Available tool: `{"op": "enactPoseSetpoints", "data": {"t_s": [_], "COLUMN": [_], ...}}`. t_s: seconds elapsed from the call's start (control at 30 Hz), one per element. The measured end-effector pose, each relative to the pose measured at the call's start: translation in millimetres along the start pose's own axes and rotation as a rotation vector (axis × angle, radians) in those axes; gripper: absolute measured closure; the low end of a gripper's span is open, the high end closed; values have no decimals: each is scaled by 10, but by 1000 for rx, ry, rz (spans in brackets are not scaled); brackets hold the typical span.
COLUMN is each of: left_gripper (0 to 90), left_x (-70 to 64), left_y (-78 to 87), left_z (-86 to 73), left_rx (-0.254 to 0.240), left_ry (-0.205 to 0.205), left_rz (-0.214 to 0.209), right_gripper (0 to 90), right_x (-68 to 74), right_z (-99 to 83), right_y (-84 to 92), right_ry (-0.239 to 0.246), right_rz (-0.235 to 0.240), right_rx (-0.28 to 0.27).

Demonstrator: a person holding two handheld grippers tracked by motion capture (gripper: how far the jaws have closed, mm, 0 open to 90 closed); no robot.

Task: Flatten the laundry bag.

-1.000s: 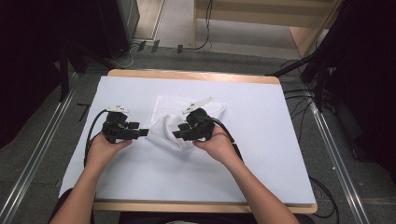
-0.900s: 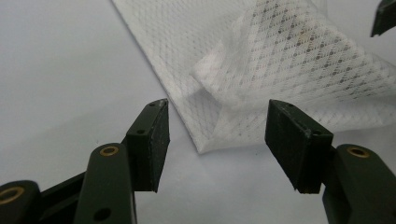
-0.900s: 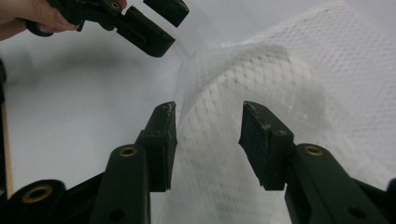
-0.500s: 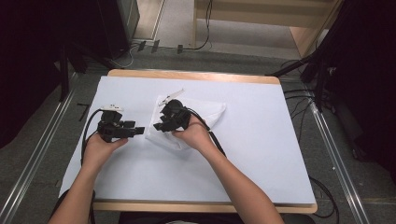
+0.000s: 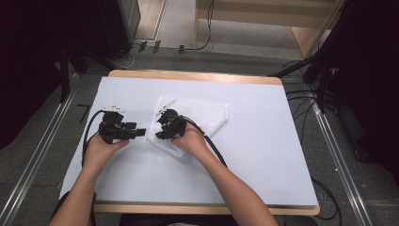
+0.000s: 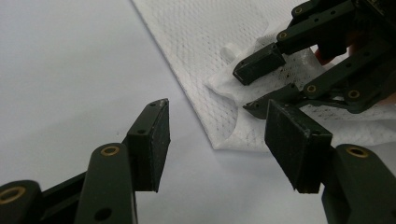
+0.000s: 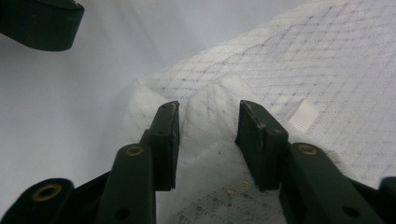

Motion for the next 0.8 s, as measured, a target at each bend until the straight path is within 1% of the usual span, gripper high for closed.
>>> {"op": "enactPoseSetpoints", "data": {"t_s": [0.03, 0.07, 0.13, 0.2, 0.3, 0.4, 0.43, 0.47, 0.5, 0.6, 0.63, 0.67, 0.7, 0.73, 0.8], "left_gripper": [413, 414, 414, 415, 414, 414, 414, 415, 415, 415, 415, 415, 415, 416, 416], "left_x": [-1, -1, -3, -8, -9, -9, -9, -8, -13, -32, -40, -40, -48, -66, -81], "left_y": [-3, -3, -10, -14, -16, -15, -16, -19, -22, -27, -33, -33, -39, -46, -53], "left_z": [0, -4, -4, -2, -3, -4, -4, -7, -6, -3, -2, -2, 2, 4, 7], "left_rx": [0, 5, 5, 4, 4, 4, 4, 8, 7, 9, 9, 9, 6, 8, 10], "left_ry": [-1, -3, -4, -2, -2, -1, -1, -3, -3, -8, -8, -8, -8, -13, -21], "left_rz": [-2, -3, -2, -3, -4, -5, -5, -4, -4, -7, -7, -7, -7, -6, -8], "right_gripper": [652, 683, 758, 846, 887, 899, 898, 897, 898, 897, 897, 897, 897, 896, 895], "right_x": [-1, -11, -21, -35, -44, -44, -26, 20, 38, 81, 92, 92, 105, 113, 117], "right_z": [-1, -8, -17, -24, -29, -10, 4, 45, 56, 42, 33, 33, 18, -31, -74], "right_y": [-3, -1, -3, 2, 16, 60, 103, 238, 302, 478, 538, 538, 597, 723, 817], "right_ry": [2, 19, 38, 32, 2, 3, -9, -24, -20, -1, -1, -1, -6, -7, -17], "right_rz": [-7, -21, -45, -42, -19, -23, -13, 15, 19, 14, 16, 16, 18, 18, 25], "right_rx": [-4, -8, -21, -28, -19, -30, -40, -72, -86, -106, -117, -117, -125, -141, -159]}}
Point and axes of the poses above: each handheld gripper's, and its own axes: y roughly backward along the jaws, z roughly out of its top, x roughly to its left, the point moved 10 cm from there along -y, roughly forward along the jaws, and after that the axes turned 4 degrees about -y, right-handed, at the moved point
